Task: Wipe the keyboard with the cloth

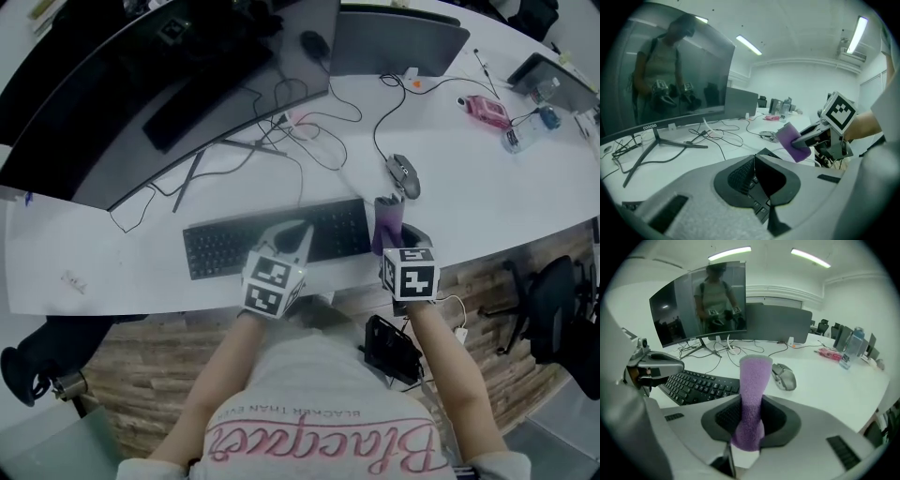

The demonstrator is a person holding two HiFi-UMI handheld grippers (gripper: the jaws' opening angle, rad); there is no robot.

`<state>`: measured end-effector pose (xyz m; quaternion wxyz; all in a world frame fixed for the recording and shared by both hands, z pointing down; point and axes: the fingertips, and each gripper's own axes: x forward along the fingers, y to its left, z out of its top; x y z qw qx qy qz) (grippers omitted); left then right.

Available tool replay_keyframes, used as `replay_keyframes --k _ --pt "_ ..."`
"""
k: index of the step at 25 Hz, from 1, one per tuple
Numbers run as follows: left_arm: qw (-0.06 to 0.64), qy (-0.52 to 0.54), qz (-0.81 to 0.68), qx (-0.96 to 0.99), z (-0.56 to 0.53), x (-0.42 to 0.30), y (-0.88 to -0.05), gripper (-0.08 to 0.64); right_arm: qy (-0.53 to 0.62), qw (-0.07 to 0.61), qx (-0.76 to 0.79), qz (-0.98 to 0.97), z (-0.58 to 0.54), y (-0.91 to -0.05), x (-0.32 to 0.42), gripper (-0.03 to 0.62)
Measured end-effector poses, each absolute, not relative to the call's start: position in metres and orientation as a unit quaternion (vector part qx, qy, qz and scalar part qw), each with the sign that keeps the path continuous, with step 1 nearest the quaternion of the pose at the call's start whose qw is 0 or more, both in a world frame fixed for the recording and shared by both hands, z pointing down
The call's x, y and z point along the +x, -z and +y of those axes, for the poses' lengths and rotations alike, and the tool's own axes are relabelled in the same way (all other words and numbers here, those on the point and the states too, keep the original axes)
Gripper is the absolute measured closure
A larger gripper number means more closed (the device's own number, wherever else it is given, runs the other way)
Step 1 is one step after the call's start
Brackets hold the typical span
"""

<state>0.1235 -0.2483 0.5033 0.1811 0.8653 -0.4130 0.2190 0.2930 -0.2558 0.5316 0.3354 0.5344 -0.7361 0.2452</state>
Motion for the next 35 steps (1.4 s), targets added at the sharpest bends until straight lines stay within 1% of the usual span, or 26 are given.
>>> replay_keyframes --k 4,9,15,18,29,35 --pt "0.158 -0.21 -0.424 0.867 -0.256 0.105 -0.482 0.555 -0.207 0.291 0.559 -0.749 -0.264 -0.488 0.285 0.5" --pt "0.129 -0.18 -0.438 0.871 -0.265 0.085 -0.447 0.555 -0.13 0.247 0.575 -0.769 -0.275 -0.429 0.261 0.502" --pt "0.082 -0.155 -0.458 0.872 -0.271 0.057 -0.404 0.555 -0.017 0.202 0.569 -0.797 -0.287 -0.359 0.21 0.502" --pt "0.051 -0.136 -0.471 0.87 -0.274 0.045 -0.376 0.555 0.018 0.177 0.561 -0.808 -0.291 -0.333 0.182 0.502" --pt "-0.011 -0.063 -0.532 0.845 -0.279 -0.008 -0.306 0.555 0.045 0.108 0.514 -0.85 -0.293 -0.287 0.09 0.502" --pt "-0.026 -0.021 -0.562 0.826 -0.274 -0.029 -0.276 0.555 0.041 0.066 0.487 -0.87 -0.284 -0.267 0.051 0.503"
